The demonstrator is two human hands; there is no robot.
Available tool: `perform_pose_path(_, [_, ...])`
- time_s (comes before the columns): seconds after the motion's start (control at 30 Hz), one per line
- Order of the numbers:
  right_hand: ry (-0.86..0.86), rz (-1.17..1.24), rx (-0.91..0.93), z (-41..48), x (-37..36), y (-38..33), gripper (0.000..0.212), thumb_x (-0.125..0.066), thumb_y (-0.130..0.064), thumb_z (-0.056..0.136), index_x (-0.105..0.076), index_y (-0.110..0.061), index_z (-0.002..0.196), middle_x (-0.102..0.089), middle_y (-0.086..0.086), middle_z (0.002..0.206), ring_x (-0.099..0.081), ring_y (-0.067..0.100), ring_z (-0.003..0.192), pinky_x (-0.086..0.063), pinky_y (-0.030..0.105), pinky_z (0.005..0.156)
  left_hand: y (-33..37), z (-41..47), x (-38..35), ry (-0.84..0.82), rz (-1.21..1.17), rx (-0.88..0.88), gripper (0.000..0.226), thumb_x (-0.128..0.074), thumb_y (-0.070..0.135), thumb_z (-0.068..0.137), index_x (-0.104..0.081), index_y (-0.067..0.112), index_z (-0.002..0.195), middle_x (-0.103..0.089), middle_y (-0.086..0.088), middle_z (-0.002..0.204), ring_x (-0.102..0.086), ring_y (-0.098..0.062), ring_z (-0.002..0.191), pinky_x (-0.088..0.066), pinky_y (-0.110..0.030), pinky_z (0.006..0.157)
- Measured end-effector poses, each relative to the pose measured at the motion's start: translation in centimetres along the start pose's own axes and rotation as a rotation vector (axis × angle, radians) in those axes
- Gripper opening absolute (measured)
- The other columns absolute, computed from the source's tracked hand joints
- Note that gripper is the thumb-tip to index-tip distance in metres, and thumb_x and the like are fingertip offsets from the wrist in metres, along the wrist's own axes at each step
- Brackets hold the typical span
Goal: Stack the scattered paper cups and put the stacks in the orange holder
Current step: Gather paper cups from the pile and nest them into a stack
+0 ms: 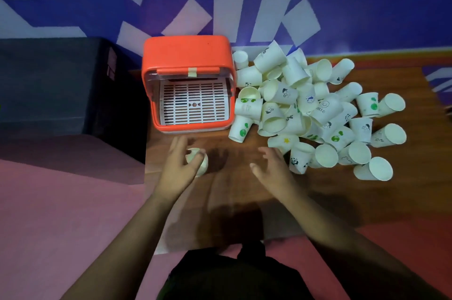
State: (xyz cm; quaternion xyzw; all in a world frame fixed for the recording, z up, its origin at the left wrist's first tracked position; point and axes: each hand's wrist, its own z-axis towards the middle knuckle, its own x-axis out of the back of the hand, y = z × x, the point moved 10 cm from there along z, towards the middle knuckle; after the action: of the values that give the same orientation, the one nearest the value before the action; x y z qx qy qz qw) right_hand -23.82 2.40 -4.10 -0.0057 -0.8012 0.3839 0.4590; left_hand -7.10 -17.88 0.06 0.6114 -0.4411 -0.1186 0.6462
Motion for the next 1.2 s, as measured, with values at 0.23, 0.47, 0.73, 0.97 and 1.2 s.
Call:
perform_pose_path(0.23, [0.307, -0.083, -0.118, -0.2, 10.1, 10.9, 0.038, -0.071, -0.01, 0.078, -0.061, 0.0, 0.114, -0.055, 0.018, 0.113, -0.058, 0.035, 0.103, -0.048, 0.037, 0.089, 5.1, 1.5, -16.4, -0.294, 0.059, 0.007, 0.014, -0.067, 0.019, 0.091, -0.06, 0.016, 0.103, -0.061, -0.001, 0.104, -0.064, -0.016, 0.094, -0.055, -0.032, 0.084])
perform_pose_path(0.47, [0.184, -0.322, -0.166, 1.0, 11.5, 18.1, 0.042, -0.069, -0.025, 0.081, -0.063, -0.006, 0.118, -0.049, 0.017, 0.123, -0.049, 0.034, 0.117, -0.043, 0.038, 0.099, 4.4, 2.6, -30.6, -0.445, 0.275, -0.013, 0.057, -0.075, 0.025, 0.087, -0.053, 0.019, 0.139, -0.052, -0.013, 0.128, -0.056, -0.023, 0.115, -0.035, -0.015, 0.093])
perform_pose_path(0.73, [0.145, -0.246, -0.002, 2.0, 11.4, 20.8, 0.009, -0.067, -0.019, 0.082, -0.072, -0.01, 0.082, -0.051, 0.011, 0.097, -0.054, 0.03, 0.088, -0.051, 0.043, 0.076, 2.9, 2.8, -33.3, -0.384, 0.413, 0.024, 0.03, -0.073, 0.027, 0.09, -0.068, 0.0, 0.102, -0.067, -0.017, 0.102, -0.064, -0.031, 0.097, -0.05, -0.038, 0.085])
perform_pose_path(0.97, [0.328, 0.233, 0.133, 0.2, 15.9, 17.5, 0.017, -0.066, -0.039, 0.084, -0.074, -0.026, 0.089, -0.045, -0.002, 0.129, -0.056, 0.017, 0.117, -0.053, 0.034, 0.091, 5.9, 0.2, -29.0, -0.35, -0.098, 0.133, 0.012, -0.07, 0.014, 0.093, -0.067, 0.01, 0.104, -0.071, -0.002, 0.11, -0.069, -0.01, 0.103, -0.054, -0.025, 0.089])
perform_pose_path(1.2, [0.145, 0.489, 0.2, 1.3, 13.0, 7.9, 0.019, -0.069, -0.032, 0.082, -0.073, -0.013, 0.078, -0.057, -0.01, 0.12, -0.065, 0.01, 0.093, -0.053, 0.029, 0.076, 8.7, -1.1, -18.5, -0.141, -0.306, 0.098, 0.042, -0.073, 0.025, 0.091, -0.053, 0.026, 0.128, -0.068, 0.005, 0.123, -0.066, -0.013, 0.114, -0.055, -0.031, 0.094])
